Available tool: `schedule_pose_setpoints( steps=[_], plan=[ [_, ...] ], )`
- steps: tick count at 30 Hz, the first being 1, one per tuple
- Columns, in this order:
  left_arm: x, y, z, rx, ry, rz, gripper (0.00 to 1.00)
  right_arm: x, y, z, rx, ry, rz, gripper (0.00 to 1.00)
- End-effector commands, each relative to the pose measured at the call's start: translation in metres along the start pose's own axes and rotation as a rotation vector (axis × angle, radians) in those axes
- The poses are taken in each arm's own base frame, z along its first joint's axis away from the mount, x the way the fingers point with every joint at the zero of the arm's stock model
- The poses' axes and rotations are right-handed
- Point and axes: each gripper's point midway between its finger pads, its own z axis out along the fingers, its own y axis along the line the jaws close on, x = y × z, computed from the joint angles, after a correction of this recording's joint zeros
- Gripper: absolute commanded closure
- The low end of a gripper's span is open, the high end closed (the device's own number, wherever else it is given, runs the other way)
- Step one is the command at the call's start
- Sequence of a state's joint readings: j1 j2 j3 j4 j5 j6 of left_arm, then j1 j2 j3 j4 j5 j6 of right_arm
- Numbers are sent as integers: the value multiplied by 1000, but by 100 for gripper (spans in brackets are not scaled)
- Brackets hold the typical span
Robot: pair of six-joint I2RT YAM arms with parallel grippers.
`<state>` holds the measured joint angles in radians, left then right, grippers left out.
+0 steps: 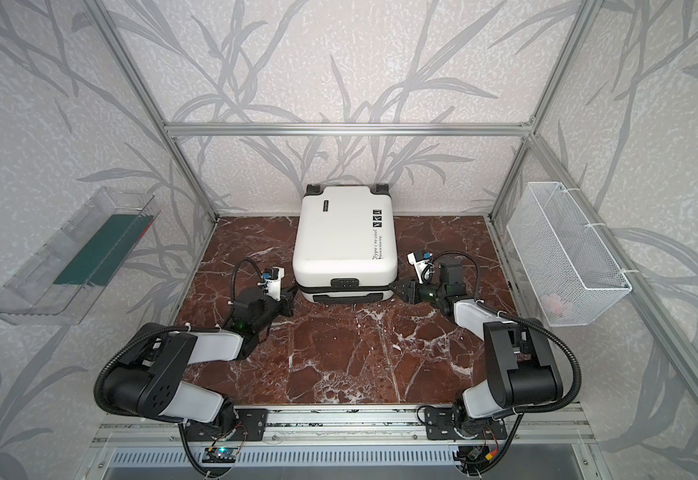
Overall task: Pack the luggage
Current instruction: 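Grasp the second zipper pull with the right gripper and pull it along the seam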
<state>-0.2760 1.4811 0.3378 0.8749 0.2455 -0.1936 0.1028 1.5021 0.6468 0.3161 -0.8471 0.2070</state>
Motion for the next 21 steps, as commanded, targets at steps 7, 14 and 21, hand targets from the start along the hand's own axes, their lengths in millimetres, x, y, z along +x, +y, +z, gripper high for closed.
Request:
schedule_pose_setpoints(
  steps=[7,14,21],
  plan=[
    [-34,-8,6,27,-89,37,100,0,5,-6,9,-26,-5,71],
    [-37,-8,6,29,-96,35,100,8,2,-6,18,-13,14,78],
    [-38,-9,6,31,-98,37,100,15,1,-9,41,-11,32,95]
  ],
)
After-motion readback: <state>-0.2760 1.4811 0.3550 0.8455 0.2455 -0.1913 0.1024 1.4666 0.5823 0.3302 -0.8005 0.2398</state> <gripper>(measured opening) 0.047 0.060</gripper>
